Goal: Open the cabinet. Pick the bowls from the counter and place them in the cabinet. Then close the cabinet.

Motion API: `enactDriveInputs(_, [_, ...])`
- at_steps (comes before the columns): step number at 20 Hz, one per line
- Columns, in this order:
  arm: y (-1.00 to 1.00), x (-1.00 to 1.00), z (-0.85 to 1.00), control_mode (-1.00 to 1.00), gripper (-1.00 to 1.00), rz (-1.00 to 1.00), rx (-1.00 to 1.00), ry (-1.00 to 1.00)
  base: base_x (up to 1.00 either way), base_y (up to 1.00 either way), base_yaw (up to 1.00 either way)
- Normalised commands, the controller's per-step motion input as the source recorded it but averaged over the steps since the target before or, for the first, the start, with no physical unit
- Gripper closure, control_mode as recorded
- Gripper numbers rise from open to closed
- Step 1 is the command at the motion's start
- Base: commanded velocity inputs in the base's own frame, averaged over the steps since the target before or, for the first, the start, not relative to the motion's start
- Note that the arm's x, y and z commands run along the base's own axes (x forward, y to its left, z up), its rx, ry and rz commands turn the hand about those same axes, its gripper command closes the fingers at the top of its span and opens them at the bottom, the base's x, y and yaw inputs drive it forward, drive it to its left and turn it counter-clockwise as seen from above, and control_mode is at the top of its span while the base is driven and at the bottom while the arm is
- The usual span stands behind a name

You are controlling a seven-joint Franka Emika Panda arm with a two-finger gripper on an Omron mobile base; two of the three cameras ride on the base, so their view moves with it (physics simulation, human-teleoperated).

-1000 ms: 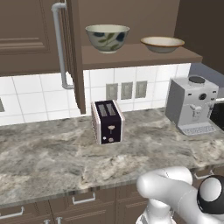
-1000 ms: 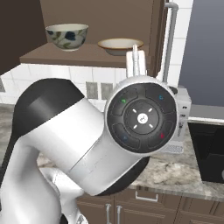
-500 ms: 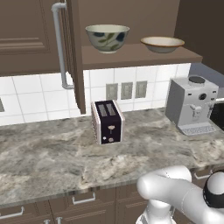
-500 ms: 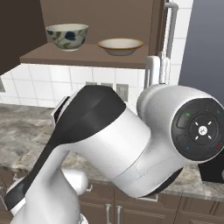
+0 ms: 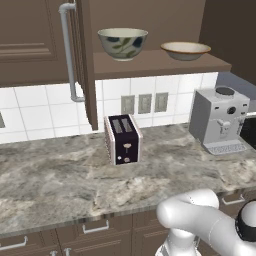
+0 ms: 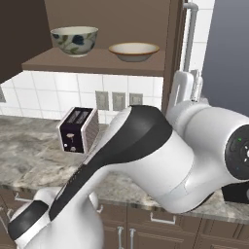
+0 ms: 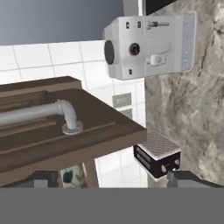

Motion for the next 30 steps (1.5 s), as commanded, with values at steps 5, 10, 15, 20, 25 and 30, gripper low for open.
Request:
enactDriveInputs(5, [-0.08, 0.29, -0.39, -1.0, -1.0, 0.01, 0.14, -0.09, 0.0, 0.0, 0.0])
enactDriveInputs(10, [-0.08, 0.36, -0.33, -1.0, -1.0, 0.01, 0.13, -0.11, 0.0, 0.0, 0.0])
enactDriveInputs(15, [-0.2, 0.51, -0.2, -1.0, -1.0, 0.0, 0.1, -0.1, 0.0, 0.0, 0.0])
enactDriveInputs(20, [-0.14, 0.46, -0.14, -1.0, -1.0, 0.0, 0.05, -0.11, 0.0, 0.0, 0.0])
enactDriveInputs(25, [0.04, 0.17, -0.07, -1.0, -1.0, 0.01, 0.01, -0.11, 0.0, 0.0, 0.0])
enactDriveInputs(30, [0.27, 0.0, -0.02, -1.0, -1.0, 0.0, 0.0, -0.11, 0.0, 0.0, 0.0])
